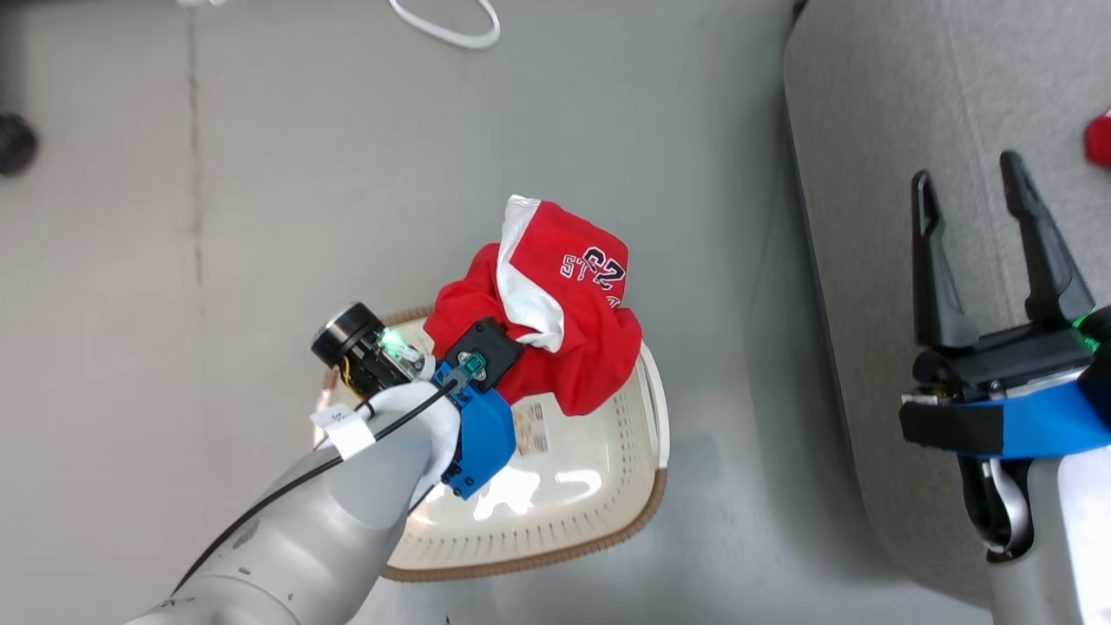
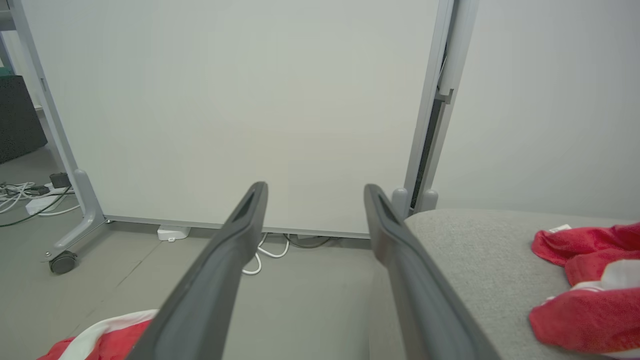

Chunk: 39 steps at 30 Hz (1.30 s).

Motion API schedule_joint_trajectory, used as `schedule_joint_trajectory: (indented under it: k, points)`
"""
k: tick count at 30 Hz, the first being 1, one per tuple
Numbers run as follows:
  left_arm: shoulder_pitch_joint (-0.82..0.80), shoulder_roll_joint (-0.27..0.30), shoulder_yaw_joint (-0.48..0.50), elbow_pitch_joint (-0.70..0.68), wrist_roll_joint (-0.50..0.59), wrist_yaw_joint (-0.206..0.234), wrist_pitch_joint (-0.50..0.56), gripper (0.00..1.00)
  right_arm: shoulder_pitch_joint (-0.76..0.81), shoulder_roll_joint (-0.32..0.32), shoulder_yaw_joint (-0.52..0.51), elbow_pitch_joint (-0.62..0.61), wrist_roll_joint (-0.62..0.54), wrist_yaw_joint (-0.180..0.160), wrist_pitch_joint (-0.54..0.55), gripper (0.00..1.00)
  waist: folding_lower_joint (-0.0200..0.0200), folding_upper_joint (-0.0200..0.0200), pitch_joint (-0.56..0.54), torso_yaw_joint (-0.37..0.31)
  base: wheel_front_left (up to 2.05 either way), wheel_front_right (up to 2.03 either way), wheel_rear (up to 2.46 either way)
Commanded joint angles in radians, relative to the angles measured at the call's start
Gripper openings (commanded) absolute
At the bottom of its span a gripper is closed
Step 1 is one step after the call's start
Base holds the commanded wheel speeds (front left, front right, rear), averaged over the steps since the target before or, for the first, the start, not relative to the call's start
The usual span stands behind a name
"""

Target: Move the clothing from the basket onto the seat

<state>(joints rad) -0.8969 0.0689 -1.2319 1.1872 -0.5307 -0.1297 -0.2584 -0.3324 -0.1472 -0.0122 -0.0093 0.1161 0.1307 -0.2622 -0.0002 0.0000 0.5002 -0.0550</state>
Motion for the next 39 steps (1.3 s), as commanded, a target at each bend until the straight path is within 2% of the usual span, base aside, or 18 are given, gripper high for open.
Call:
schedule_joint_trajectory:
  k: [1,12,20,32,39]
  points:
    - [0.019,0.003,0.014,-0.013,-0.009,-0.001,-0.007,0.0,0.022,-0.001,-0.002,0.006,-0.001,0.0,-0.004,1.0,0.0002,0.0,-0.077,0.026,0.0,0.0,0.0]
    - [0.123,0.07,0.194,-0.276,-0.005,0.056,-0.008,0.0,0.103,0.017,-0.006,0.047,-0.005,0.0,-0.004,1.0,0.0002,0.0,-0.246,0.05,0.0,0.0,0.0]
    - [0.186,0.087,0.349,-0.455,0.037,0.077,-0.008,0.0,0.145,0.028,-0.01,0.066,-0.009,0.0,-0.004,1.0,0.0002,0.0,-0.322,0.065,0.0,0.0,0.0]
    - [0.266,0.061,0.535,-0.683,0.109,0.057,-0.008,0.0,0.187,0.049,-0.007,0.08,-0.009,0.0,-0.004,1.0,0.0002,0.0,-0.385,0.086,0.0,0.0,0.0]
    - [0.283,0.042,0.563,-0.757,0.147,0.04,-0.008,0.0,0.205,0.061,-0.009,0.085,-0.008,0.0,-0.004,1.0,0.0002,0.0,-0.413,0.098,0.0,0.0,0.0]
